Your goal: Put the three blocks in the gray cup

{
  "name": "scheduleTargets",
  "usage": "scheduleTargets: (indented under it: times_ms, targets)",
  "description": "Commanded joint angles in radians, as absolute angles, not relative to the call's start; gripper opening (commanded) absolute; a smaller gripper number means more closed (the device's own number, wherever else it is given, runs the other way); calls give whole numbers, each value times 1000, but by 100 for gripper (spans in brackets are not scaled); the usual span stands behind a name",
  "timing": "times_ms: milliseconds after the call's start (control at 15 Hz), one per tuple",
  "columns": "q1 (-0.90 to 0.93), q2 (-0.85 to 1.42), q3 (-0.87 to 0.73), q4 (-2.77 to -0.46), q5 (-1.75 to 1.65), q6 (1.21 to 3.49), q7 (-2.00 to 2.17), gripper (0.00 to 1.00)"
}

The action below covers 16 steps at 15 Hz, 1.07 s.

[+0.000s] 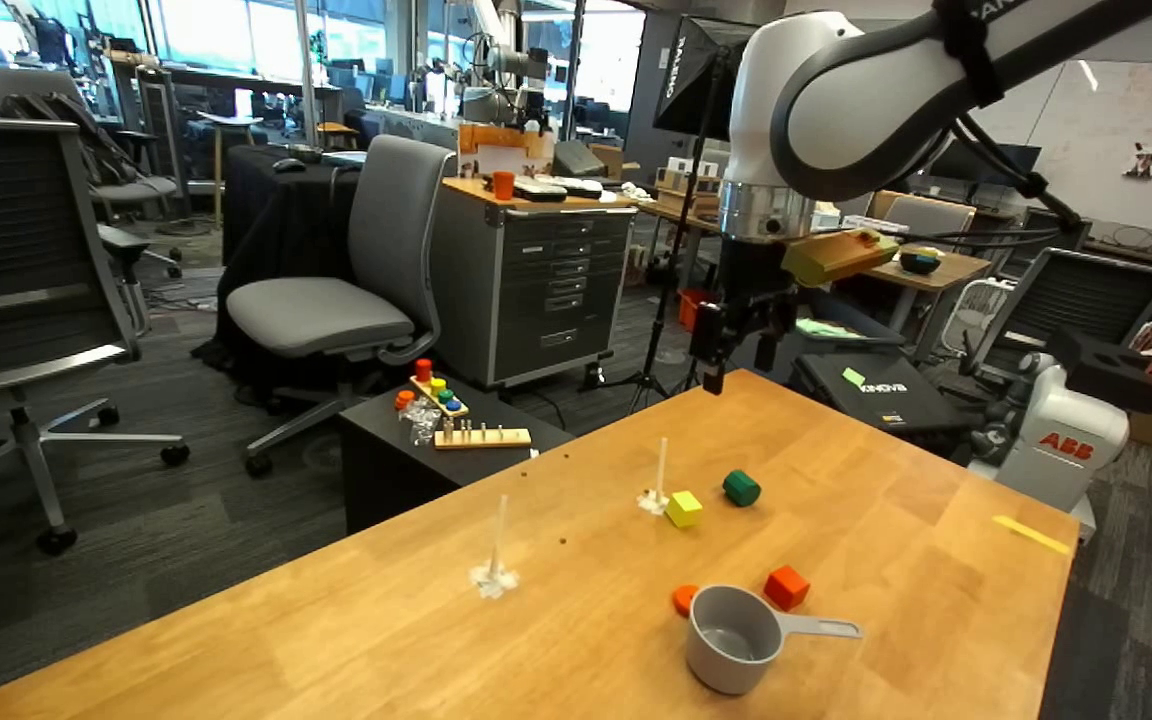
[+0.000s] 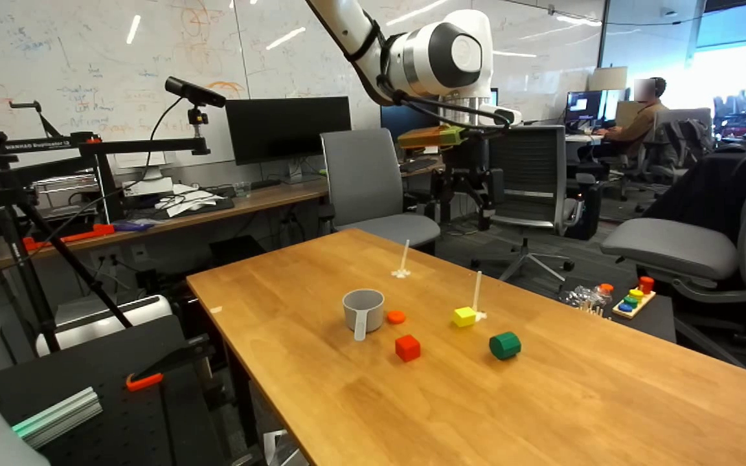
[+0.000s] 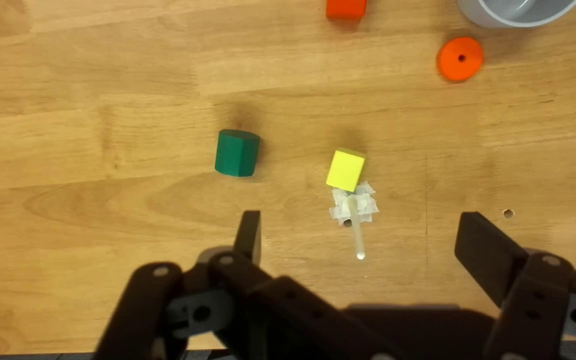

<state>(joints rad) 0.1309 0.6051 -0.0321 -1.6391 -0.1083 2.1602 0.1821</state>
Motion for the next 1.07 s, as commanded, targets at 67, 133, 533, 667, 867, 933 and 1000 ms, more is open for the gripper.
scheduleTargets:
  times_ms: [67,133,533,667,867,933,1000]
  targets:
    - [129,717,-64,-1538,-154,2152,203,100]
    - [126,746,-72,-1515,-156,2131,209,100]
    - [137,909,-95,-1363,-164,2070,230,100]
    - [138,935,-79,-1321,-143,2049,231,100]
    - [138,972,-60,-1251,-111,2004,252,100]
    - [139,982,-59,-1232,-104,1992,261,100]
    - [136,994,-58,-1209,-95,1975,269,100]
